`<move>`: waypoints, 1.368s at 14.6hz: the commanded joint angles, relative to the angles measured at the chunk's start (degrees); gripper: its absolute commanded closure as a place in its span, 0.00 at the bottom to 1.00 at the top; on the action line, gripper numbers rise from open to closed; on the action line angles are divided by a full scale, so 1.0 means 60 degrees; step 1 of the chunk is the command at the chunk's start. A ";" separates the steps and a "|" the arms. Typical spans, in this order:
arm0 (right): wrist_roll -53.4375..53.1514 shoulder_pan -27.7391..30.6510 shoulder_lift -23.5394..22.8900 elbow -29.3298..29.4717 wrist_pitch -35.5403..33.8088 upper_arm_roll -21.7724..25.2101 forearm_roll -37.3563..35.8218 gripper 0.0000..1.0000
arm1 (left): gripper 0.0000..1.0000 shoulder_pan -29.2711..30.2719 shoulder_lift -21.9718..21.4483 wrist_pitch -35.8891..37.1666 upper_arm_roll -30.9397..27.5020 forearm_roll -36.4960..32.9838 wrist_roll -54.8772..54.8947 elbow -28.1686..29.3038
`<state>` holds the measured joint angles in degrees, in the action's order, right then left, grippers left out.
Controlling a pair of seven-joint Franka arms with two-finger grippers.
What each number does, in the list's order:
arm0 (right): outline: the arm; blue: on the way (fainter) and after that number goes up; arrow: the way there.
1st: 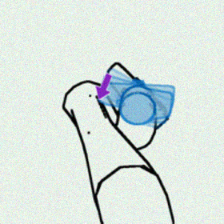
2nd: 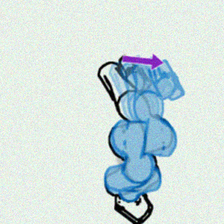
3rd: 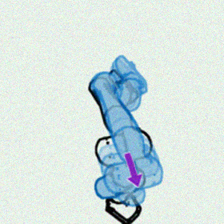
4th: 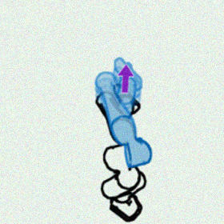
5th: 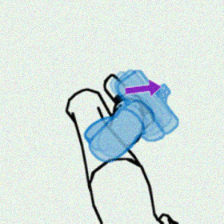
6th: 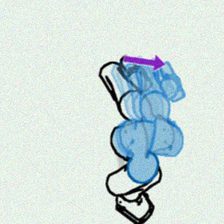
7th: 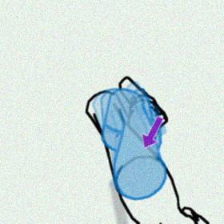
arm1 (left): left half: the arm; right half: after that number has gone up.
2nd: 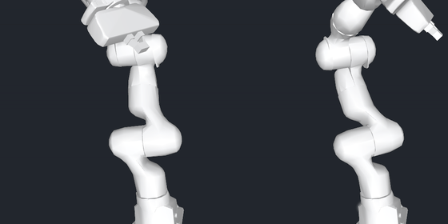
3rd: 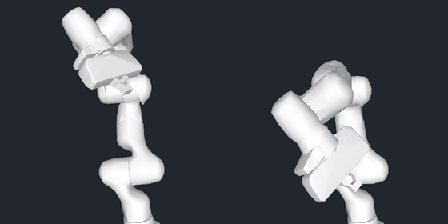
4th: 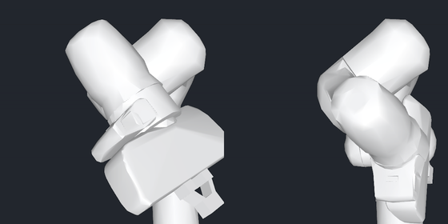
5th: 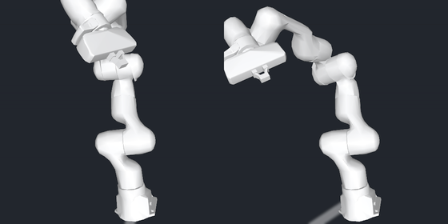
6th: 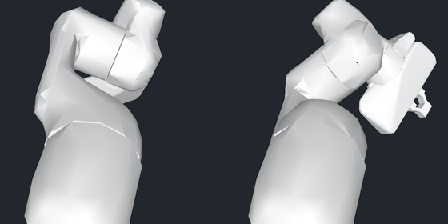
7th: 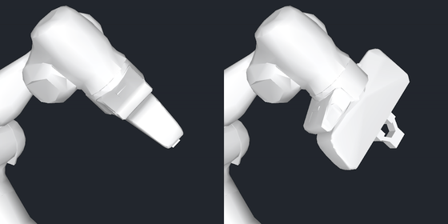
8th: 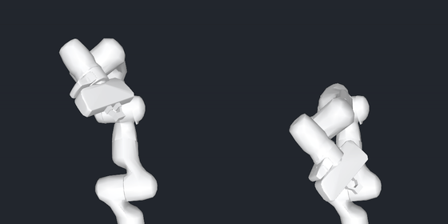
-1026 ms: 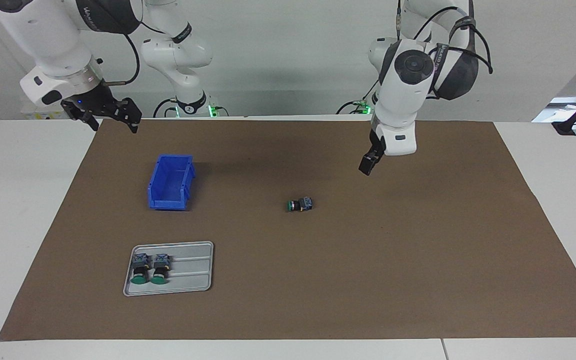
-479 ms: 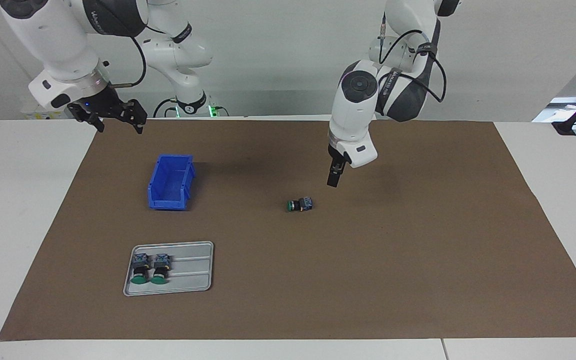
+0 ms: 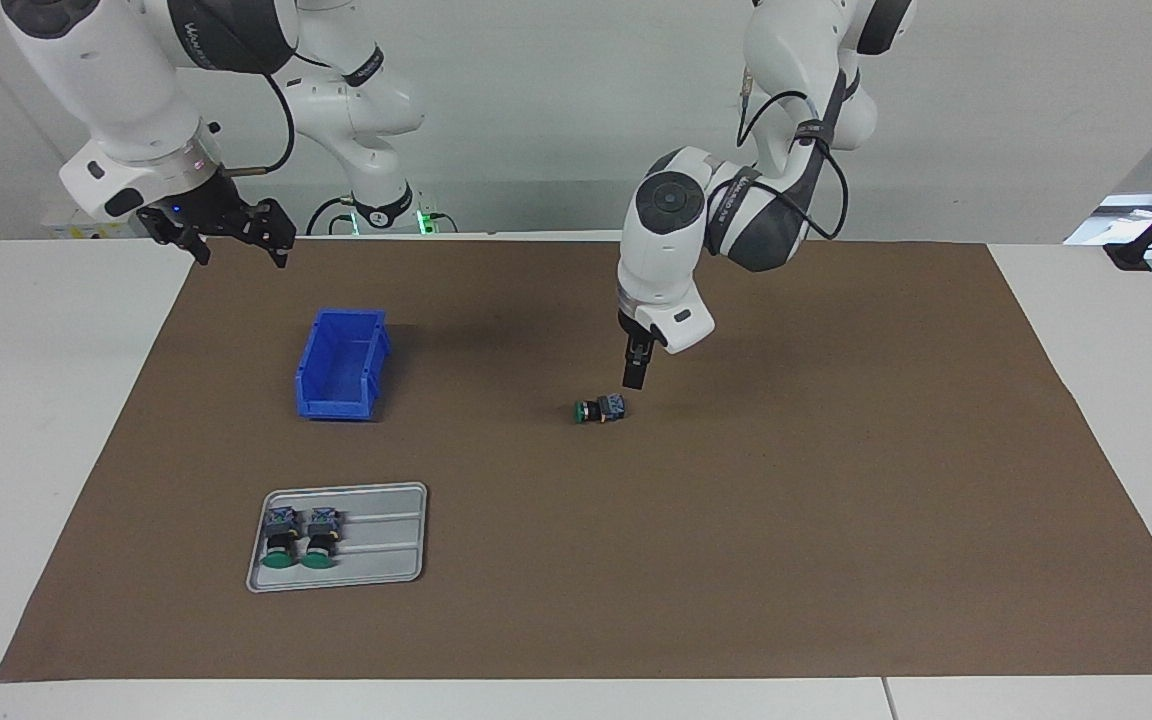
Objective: Place and press button with both arms
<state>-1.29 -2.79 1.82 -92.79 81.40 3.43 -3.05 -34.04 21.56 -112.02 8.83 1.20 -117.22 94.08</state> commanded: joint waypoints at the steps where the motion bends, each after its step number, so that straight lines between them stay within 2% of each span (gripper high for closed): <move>1: 0.0229 0.0055 0.0136 -0.0150 0.0027 -0.0015 0.0040 0.02 | 0.01 -0.0318 0.0433 -0.0446 -0.0138 -0.0024 -0.0735 -0.0284; 3: 0.0229 0.0055 0.0136 -0.0150 0.0027 -0.0015 0.0040 0.02 | 0.01 -0.0449 0.0931 -0.0447 -0.0168 -0.0053 -0.1319 -0.0708; 6: 0.0229 0.0055 0.0122 -0.0150 0.0027 -0.0015 0.0040 0.02 | 0.01 -0.0568 0.1312 -0.0651 -0.0212 -0.0243 -0.2197 -0.0783; 10: 0.0229 0.0055 0.0136 -0.0150 0.0027 -0.0015 0.0040 0.02 | 0.01 -0.0568 0.1489 -0.0754 -0.0227 -0.0346 -0.3152 -0.0783; 18: 0.0229 0.0055 0.0122 -0.0150 0.0027 -0.0015 0.0040 0.02 | 0.01 -0.0698 0.1956 -0.1457 -0.0227 -0.0492 -0.3695 -0.0739; 20: 0.0229 0.0055 0.0136 -0.0150 0.0027 -0.0015 0.0040 0.02 | 0.01 -0.0728 0.1958 -0.1326 -0.0212 -0.0478 -0.3695 -0.0769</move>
<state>-1.29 -2.79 1.82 -92.82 81.40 3.44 -3.05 -37.05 32.34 -119.85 8.45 -0.71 -137.99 90.79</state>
